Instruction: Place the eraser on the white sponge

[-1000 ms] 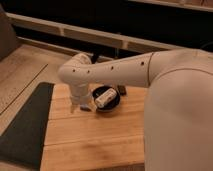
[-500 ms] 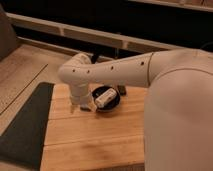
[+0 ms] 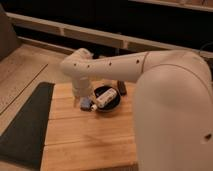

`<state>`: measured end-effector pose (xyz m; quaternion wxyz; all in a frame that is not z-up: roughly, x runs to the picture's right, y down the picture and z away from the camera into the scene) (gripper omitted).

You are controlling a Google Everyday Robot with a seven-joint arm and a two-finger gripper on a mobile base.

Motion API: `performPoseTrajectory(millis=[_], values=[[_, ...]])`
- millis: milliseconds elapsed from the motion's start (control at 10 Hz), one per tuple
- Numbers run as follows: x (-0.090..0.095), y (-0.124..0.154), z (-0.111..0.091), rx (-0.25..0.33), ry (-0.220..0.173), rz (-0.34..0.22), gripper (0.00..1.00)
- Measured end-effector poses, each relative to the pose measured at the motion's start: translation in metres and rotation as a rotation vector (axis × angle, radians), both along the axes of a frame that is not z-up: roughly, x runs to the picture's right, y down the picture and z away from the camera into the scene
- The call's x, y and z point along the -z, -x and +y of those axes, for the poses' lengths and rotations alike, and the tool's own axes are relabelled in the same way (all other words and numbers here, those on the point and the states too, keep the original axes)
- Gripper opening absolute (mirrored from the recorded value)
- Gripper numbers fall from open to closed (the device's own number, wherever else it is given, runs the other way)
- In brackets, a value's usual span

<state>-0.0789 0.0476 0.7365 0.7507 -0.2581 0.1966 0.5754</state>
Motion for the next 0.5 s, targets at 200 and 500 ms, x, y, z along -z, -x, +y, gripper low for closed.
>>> performPoseTrajectory(millis=[200,500], values=[[0.008,-0.052,-0.042,-0.033,-0.091,0.018,0.65],[0.02,-0.088,-0.067,-0.073,-0.158,0.038,0.65]])
